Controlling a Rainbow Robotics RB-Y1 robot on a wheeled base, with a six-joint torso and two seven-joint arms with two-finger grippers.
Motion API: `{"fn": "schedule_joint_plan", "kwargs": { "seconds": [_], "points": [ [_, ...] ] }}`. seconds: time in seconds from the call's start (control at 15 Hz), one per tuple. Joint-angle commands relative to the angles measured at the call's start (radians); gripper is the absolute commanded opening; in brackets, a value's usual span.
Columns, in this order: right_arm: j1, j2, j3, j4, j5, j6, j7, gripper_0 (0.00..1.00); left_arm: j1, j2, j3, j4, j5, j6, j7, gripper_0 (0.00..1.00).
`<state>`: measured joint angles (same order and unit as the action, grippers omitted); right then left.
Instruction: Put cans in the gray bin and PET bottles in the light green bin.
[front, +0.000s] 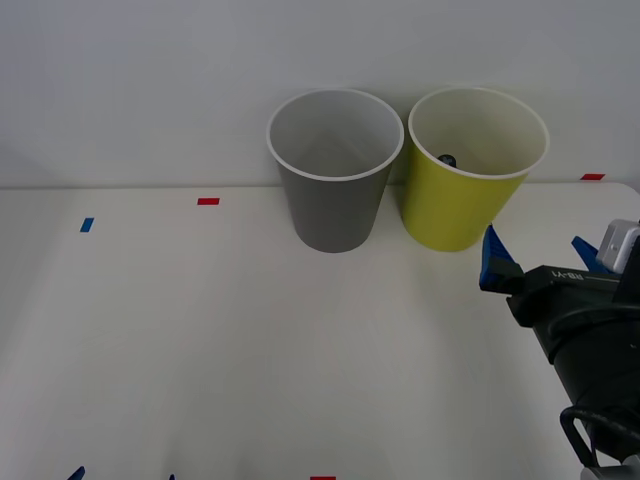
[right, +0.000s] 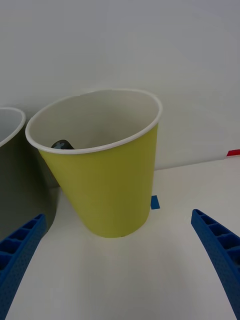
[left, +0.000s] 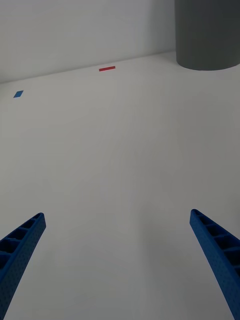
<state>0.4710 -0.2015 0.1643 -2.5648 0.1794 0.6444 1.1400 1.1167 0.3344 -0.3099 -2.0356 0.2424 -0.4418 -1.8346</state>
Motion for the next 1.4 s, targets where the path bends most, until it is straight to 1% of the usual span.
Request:
{"fn": "schedule_joint_plan", "kwargs": {
  "seconds": [0.07, 0.13, 0.2, 0.33, 0.4, 0.53, 0.6, 0.73, 0.8, 1.0, 1.07, 1.13, 1.2, 1.4],
  "points": [
    [0.012, -0.036, -0.008, 0.103, 0.071, -0.149, -0.019, 1.0, 0.0, 0.0, 0.0, 0.0, 0.0, 0.0, 0.0, 1.0],
    [0.014, -0.026, -0.02, 0.169, 0.084, -0.247, -0.023, 1.0, 0.0, 0.0, 0.0, 0.0, 0.0, 0.0, 0.0, 1.0],
    [0.02, -0.013, -0.029, 0.225, 0.08, -0.331, -0.028, 1.0, 0.0, 0.0, 0.0, 0.0, 0.0, 0.0, 0.0, 1.0],
    [0.058, 0.004, -0.032, 0.295, 0.074, -0.434, -0.028, 1.0, 0.0, 0.0, 0.0, 0.0, 0.0, 0.0, 0.0, 1.0],
    [0.086, 0.017, -0.035, 0.364, 0.074, -0.543, -0.031, 1.0, 0.0, 0.0, 0.0, 0.0, 0.0, 0.0, 0.0, 1.0],
    [0.107, 0.047, -0.049, 0.48, 0.072, -0.709, -0.034, 1.0, 0.0, 0.0, 0.0, 0.0, 0.0, 0.0, 0.0, 1.0],
    [0.115, 0.043, -0.054, 0.502, 0.074, -0.741, -0.034, 1.0, 0.0, 0.0, 0.0, 0.0, 0.0, 0.0, 0.0, 1.0],
    [0.155, -0.003, -0.054, 0.505, 0.071, -0.778, -0.039, 1.0, 0.0, 0.0, 0.0, 0.0, 0.0, 0.0, 0.0, 1.0],
    [0.184, -0.01, -0.052, 0.505, 0.063, -0.804, -0.042, 1.0, 0.0, 0.0, 0.0, 0.0, 0.0, 0.0, 0.0, 1.0],
    [0.281, -0.012, -0.042, 0.505, -0.008, -0.893, -0.013, 1.0, 0.0, 0.0, 0.0, 0.0, 0.0, 0.0, 0.0, 1.0],
    [0.304, -0.016, -0.039, 0.505, -0.017, -0.911, -0.002, 1.0, 0.0, 0.0, 0.0, 0.0, 0.0, 0.0, 0.0, 1.0],
    [0.322, -0.024, -0.029, 0.506, -0.035, -0.925, 0.032, 1.0, 0.0, 0.0, 0.0, 0.0, 0.0, 0.0, 0.0, 1.0],
    [0.342, -0.027, -0.014, 0.508, -0.077, -0.939, 0.116, 1.0, 0.0, 0.0, 0.0, 0.0, 0.0, 0.0, 0.0, 1.0],
    [0.402, -0.041, 0.024, 0.515, -0.17, -0.974, 0.261, 1.0, 0.0, 0.0, 0.0, 0.0, 0.0, 0.0, 0.0, 1.0]
  ]
}}
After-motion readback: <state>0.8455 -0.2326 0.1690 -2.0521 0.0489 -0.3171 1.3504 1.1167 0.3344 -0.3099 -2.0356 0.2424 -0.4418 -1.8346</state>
